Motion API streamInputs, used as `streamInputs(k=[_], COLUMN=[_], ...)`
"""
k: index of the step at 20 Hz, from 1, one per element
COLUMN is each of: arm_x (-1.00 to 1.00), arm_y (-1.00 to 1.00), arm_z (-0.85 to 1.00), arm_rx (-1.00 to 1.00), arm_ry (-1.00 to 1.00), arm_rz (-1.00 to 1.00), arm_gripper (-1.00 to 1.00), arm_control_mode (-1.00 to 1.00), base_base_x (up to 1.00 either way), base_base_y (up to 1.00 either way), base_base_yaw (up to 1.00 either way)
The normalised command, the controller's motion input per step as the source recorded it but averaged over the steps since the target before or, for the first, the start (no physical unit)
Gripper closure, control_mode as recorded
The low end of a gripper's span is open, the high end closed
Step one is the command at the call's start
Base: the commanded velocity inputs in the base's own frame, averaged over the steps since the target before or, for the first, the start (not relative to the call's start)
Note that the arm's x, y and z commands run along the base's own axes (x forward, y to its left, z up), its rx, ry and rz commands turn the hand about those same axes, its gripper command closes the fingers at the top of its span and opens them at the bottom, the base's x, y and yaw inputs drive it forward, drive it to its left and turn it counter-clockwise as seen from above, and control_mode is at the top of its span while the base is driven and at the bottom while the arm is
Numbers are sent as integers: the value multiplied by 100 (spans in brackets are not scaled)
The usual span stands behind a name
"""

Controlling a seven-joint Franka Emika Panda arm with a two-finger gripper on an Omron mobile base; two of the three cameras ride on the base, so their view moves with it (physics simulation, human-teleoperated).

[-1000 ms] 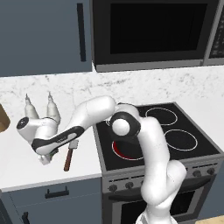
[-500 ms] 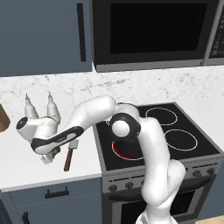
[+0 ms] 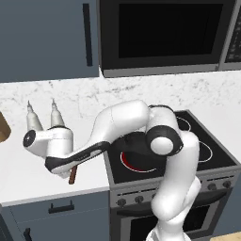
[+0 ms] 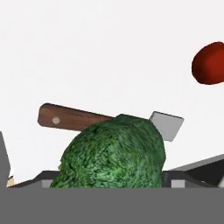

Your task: Put the broccoli and bell pepper in the pot. Retrieve the spatula and lightly stir the vegetables in the pot.

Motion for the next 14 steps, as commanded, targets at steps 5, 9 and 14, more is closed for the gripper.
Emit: streamInputs(k=[5, 9, 14], arm_x=[-40, -3, 0], arm_y=[-91, -100, -100], arm_z=[93, 80, 57], arm_rx=[0, 4, 11], arm_ry=[-1, 0, 3], arm_rz=[0, 0, 0], arm_gripper=[100, 100, 100], arm_control_mode=[-100, -100, -100], base_base_x=[0, 0, 0], base_base_y=[0, 0, 0], base_base_yaw=[0, 0, 0])
